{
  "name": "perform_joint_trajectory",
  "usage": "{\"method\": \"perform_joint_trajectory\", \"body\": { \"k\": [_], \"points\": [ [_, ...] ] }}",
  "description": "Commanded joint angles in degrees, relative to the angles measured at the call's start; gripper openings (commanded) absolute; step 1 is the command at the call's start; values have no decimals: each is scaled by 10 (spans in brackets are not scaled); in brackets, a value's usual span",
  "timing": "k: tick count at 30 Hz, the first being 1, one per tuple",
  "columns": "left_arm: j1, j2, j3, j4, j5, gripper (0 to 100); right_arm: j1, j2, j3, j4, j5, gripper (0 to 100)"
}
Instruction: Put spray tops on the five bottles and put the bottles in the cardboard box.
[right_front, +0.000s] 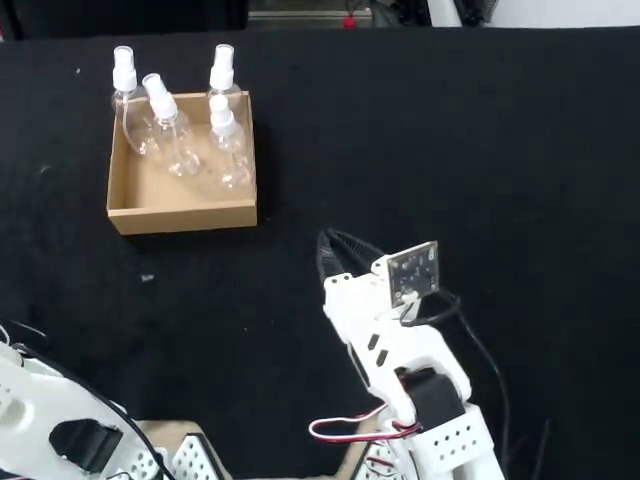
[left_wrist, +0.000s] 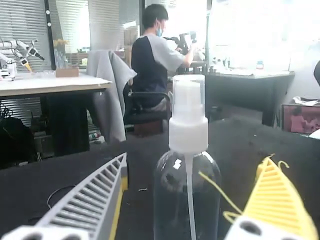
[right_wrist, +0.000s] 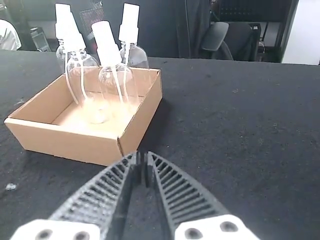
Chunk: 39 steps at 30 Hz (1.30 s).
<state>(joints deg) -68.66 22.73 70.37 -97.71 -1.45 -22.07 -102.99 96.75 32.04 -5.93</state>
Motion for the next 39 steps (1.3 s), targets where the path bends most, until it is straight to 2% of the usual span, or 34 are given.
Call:
{"method": "perform_joint_trajectory", "body": {
  "k": [1, 7, 13, 15, 18, 24, 26, 27, 30, 36, 39],
  "points": [
    [4, -49, 7, -18, -2, 375, -3, -48, -2, 15, 5, 15],
    [-10, -121, 65, -18, -2, 375, -3, -49, -2, 15, 5, 15],
    [-7, -286, 167, -18, -2, 375, -3, -49, -2, 17, 5, 15],
    [-7, -345, 174, 14, -2, 375, -3, -49, -2, 18, 5, 15],
    [-7, -428, 137, 173, -16, 375, -3, -49, -2, 18, 5, 15],
    [-12, -600, 14, 679, -13, 376, -3, -49, -2, 16, 5, 15],
    [-6, -651, -6, 809, -13, 375, -3, -49, -2, 16, 5, 15],
    [0, -673, -9, 845, -13, 375, -3, -49, -2, 16, 5, 15],
    [15, -711, 20, 852, -18, 375, -3, -49, -2, 17, 5, 15],
    [28, -709, 136, 674, -19, 377, -3, -49, -2, 17, 5, 15],
    [29, -689, 153, 642, -19, 378, -3, -49, -2, 17, 5, 15]
  ]
}}
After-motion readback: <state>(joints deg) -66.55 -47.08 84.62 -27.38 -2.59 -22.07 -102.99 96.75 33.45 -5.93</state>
